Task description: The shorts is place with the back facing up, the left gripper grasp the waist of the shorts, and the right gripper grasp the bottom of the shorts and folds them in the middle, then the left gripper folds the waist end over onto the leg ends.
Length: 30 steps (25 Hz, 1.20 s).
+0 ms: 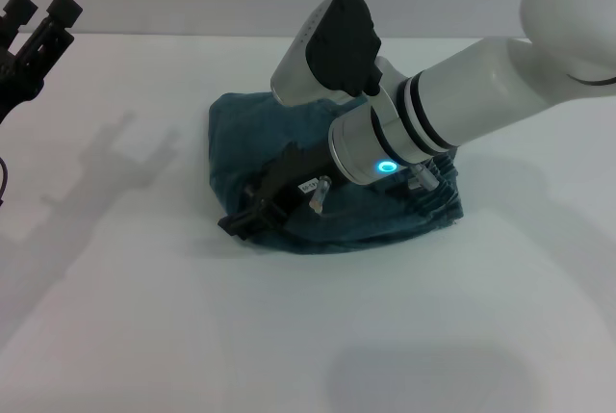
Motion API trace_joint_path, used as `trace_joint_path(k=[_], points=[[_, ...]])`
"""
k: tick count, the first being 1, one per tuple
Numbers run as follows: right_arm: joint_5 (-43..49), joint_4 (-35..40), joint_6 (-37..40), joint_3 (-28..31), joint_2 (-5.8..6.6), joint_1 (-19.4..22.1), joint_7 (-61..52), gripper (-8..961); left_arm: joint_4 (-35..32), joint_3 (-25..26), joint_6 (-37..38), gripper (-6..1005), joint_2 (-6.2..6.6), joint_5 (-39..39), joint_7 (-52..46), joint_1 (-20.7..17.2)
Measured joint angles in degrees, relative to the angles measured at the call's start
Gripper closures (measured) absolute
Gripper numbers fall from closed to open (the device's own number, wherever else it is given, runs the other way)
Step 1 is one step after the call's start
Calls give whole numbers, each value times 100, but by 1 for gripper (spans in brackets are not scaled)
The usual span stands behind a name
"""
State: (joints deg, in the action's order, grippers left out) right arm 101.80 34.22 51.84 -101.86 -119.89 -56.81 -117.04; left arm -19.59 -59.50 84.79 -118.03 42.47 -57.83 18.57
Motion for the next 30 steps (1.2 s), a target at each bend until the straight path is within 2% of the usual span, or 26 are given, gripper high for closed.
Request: trace_joint_path(k=[5, 11, 14, 15, 16, 18, 19, 22, 25, 28, 30], points=[[-184, 83, -48, 2, 6, 133, 57, 323, -7, 0, -8, 159, 0, 7, 0, -6], [-708, 855, 1193, 197, 84, 770, 383, 323, -20, -1, -29, 159, 4, -3, 0, -12], [-749, 1419, 2017, 705, 96, 1324, 584, 323, -30, -1, -34, 159, 5, -6, 1, -12], [-1002, 1670, 2652, 1244, 93, 1765, 965, 323, -35, -1, -38, 159, 6, -7, 1, -11], [-1002, 1670, 2652, 1244, 93, 1765, 965, 323, -35, -1, -38, 159, 6, -7, 1, -11], [-1462, 1728, 3279, 1783, 95, 2163, 1466, 323, -36, -1, -41, 159, 7, -9, 1, -11], [-1835, 1687, 3665, 2225, 105, 2433, 1853, 323, -35, -1, -42, 159, 8, -10, 1, -11], [-2453, 1495, 4162, 3027, 106, 2985, 2724, 323, -6, 0, -42, 159, 9, -18, 41, -12], [-3068, 1080, 4258, 3643, 90, 3484, 3854, 323, 17, -1, -40, 159, -1, -24, 134, -30], [-4032, 82, 4198, 4298, 88, 3845, 5534, 323, 76, 9, -19, 159, -15, -32, 271, -79], [-4614, -639, 4163, 4744, 90, 3926, 6539, 323, 132, 44, 14, 159, -22, -41, 368, -100]])
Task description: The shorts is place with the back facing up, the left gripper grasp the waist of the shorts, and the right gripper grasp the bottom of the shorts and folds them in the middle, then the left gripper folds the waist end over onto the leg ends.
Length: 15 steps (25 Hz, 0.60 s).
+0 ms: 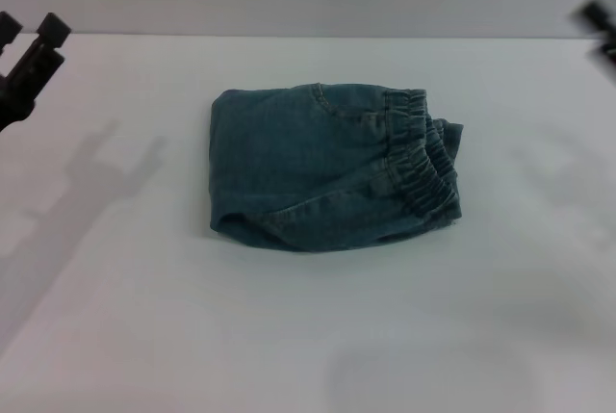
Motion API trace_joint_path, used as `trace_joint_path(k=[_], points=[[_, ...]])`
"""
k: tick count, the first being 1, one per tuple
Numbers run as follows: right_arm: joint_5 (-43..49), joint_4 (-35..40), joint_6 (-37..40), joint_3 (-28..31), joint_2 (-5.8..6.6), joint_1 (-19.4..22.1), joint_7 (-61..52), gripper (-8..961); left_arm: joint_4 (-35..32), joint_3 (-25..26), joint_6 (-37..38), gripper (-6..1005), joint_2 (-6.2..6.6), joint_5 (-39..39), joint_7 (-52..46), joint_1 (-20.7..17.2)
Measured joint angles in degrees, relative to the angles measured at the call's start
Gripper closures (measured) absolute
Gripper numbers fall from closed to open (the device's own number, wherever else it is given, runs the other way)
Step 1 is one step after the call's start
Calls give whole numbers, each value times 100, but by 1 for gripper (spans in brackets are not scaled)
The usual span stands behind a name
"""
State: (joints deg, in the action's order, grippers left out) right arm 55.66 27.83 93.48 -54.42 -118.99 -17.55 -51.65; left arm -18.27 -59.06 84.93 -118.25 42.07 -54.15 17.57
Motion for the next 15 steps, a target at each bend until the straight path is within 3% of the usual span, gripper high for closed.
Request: trace_joint_path(k=[6, 7, 8, 11, 15], points=[[-1955, -1749, 1, 1199, -11, 52, 2499, 323, 436, 304, 253, 159, -27, -200, 586, -75], [-2222, -1934, 2, 1305, -16, 28, 2791, 323, 704, 447, 393, 159, -30, -353, 858, -85], [-2531, -2136, 4, 1428, -19, -21, 3145, 323, 1421, 876, 792, 159, -32, -712, 1722, -107], [-3177, -2569, 1, 1671, -21, -185, 3893, 323, 1549, 981, 873, 159, -34, -750, 1902, -113], [-3570, -2896, -134, 1834, -17, -365, 4501, 323, 2021, 1488, 1227, 159, -45, -815, 2426, -138]])
